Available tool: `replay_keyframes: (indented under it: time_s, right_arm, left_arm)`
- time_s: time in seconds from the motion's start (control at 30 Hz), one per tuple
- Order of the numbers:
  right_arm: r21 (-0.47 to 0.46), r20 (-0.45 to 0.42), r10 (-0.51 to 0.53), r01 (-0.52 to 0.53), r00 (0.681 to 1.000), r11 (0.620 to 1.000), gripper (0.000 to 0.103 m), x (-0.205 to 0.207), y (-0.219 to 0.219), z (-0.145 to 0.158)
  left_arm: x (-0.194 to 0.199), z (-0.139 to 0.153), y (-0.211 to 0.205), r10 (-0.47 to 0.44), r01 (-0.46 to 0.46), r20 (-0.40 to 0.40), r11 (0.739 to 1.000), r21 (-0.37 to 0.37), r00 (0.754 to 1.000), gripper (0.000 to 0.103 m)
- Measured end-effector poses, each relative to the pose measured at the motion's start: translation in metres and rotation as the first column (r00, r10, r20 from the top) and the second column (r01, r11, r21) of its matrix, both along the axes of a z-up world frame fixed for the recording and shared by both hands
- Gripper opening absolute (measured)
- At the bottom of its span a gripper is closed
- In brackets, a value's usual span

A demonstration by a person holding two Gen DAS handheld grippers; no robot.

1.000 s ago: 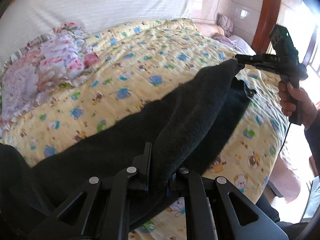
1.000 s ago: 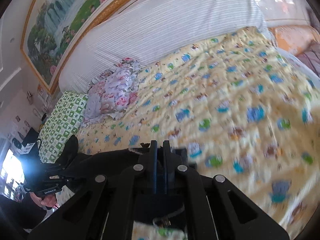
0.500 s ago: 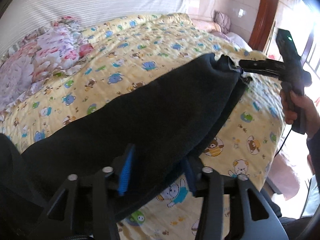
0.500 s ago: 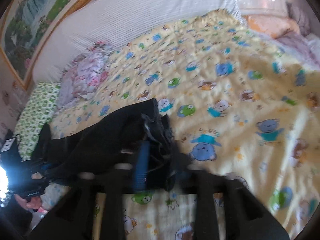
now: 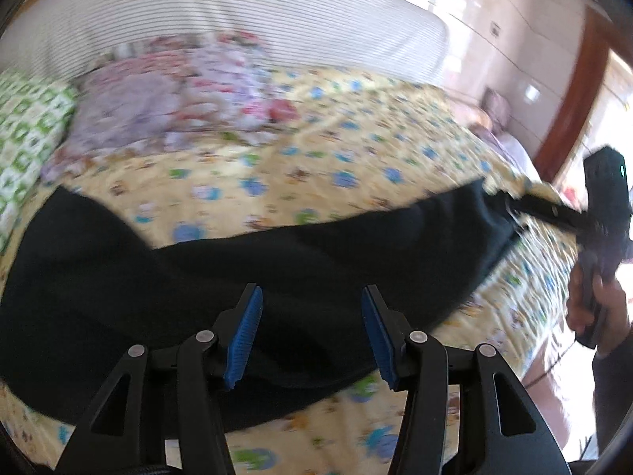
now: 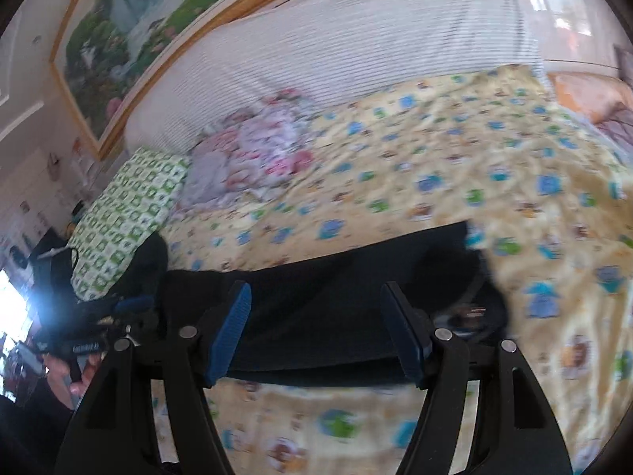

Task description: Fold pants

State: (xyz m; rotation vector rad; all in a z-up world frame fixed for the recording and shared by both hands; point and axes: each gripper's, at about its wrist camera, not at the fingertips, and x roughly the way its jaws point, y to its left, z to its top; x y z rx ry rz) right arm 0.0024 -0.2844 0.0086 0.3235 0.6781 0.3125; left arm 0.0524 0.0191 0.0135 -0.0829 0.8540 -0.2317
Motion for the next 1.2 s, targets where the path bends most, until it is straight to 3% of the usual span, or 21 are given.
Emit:
replay_keyframes:
  time_s: [0.3,0.67,0.73,0.93,1.2]
  right_arm:
    - [0.055,-0.059,0.145,-0.142,0.988,0.988,0.069,0.018,0.067,-0.018]
    - [0.089,-0.087,0.321,-0.313,0.943,0.945,0.069,0.044,0.154,-0.024]
    - [0.091,-0.096,0.347,-0.339,0.933,0.936,0.069,0.047,0.167,-0.026]
    - [0.117,-0.118,0.415,-0.403,0.902,0.908,0.069,0.063,0.209,-0.033]
    - [0.132,-0.169,0.484,-0.467,0.859,0.875,0.069,0.085,0.253,-0.042]
  left_arm:
    - [0.001,0.01,0.105,0.219,-0.219,-0.005,0.974,-0.055,0.976,0.053]
    - [0.008,0.015,0.175,0.316,-0.316,0.0,0.949,0.009,0.949,0.061]
    - [0.014,0.017,0.185,0.308,-0.308,0.002,0.951,0.011,0.952,0.066]
    - [0.054,0.016,0.213,0.242,-0.242,-0.036,0.97,0.017,0.969,0.067]
    - [0.108,-0.013,0.234,0.14,-0.142,-0.121,0.99,-0.003,0.983,0.071]
